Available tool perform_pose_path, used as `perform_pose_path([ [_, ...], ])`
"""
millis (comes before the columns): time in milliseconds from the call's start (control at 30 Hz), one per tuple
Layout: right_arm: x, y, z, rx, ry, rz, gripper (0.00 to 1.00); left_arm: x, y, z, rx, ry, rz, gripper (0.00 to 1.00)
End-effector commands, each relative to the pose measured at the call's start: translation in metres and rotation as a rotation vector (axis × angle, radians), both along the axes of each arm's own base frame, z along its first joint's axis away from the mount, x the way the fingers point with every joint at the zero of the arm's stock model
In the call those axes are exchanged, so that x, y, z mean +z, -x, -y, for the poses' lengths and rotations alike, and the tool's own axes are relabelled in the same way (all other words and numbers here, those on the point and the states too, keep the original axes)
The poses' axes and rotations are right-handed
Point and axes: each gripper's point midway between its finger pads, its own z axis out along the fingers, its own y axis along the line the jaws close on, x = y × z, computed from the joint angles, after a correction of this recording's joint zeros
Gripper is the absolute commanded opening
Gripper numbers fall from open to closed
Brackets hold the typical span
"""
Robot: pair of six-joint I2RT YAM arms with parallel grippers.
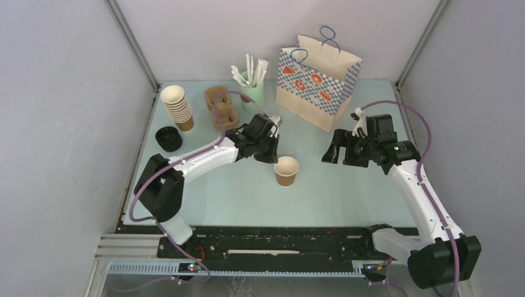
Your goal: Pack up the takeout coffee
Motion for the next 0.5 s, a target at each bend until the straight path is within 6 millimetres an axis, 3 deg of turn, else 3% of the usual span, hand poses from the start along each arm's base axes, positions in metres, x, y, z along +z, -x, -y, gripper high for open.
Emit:
perform_pose_path([
  [0,0.009,-0.001,-0.004,0.028,-0.008,0.059,0.97,0.006,-0.004,-0.002,-0.012,-0.03,0.055,0.0],
  [133,0.011,-0.001,-0.004,0.027,-0.009,0.064,0.97,0.002,-0.005,-0.005,-0.014,-0.049,0.059,0.03],
  [267,0.011,0.001,-0.005,0.032,-0.008,0.065,0.97,0.002,-0.002,-0.006,-0.017,-0.047,0.058,0.14],
  [433,0.013,0.002,-0.006,0.035,-0.009,0.068,0.97,0.03,-0.007,-0.029,0.036,-0.048,0.138,0.32],
  [467,0.012,0.002,-0.005,0.034,-0.008,0.067,0.97,0.038,-0.013,-0.042,0.088,-0.058,0.173,0.36],
])
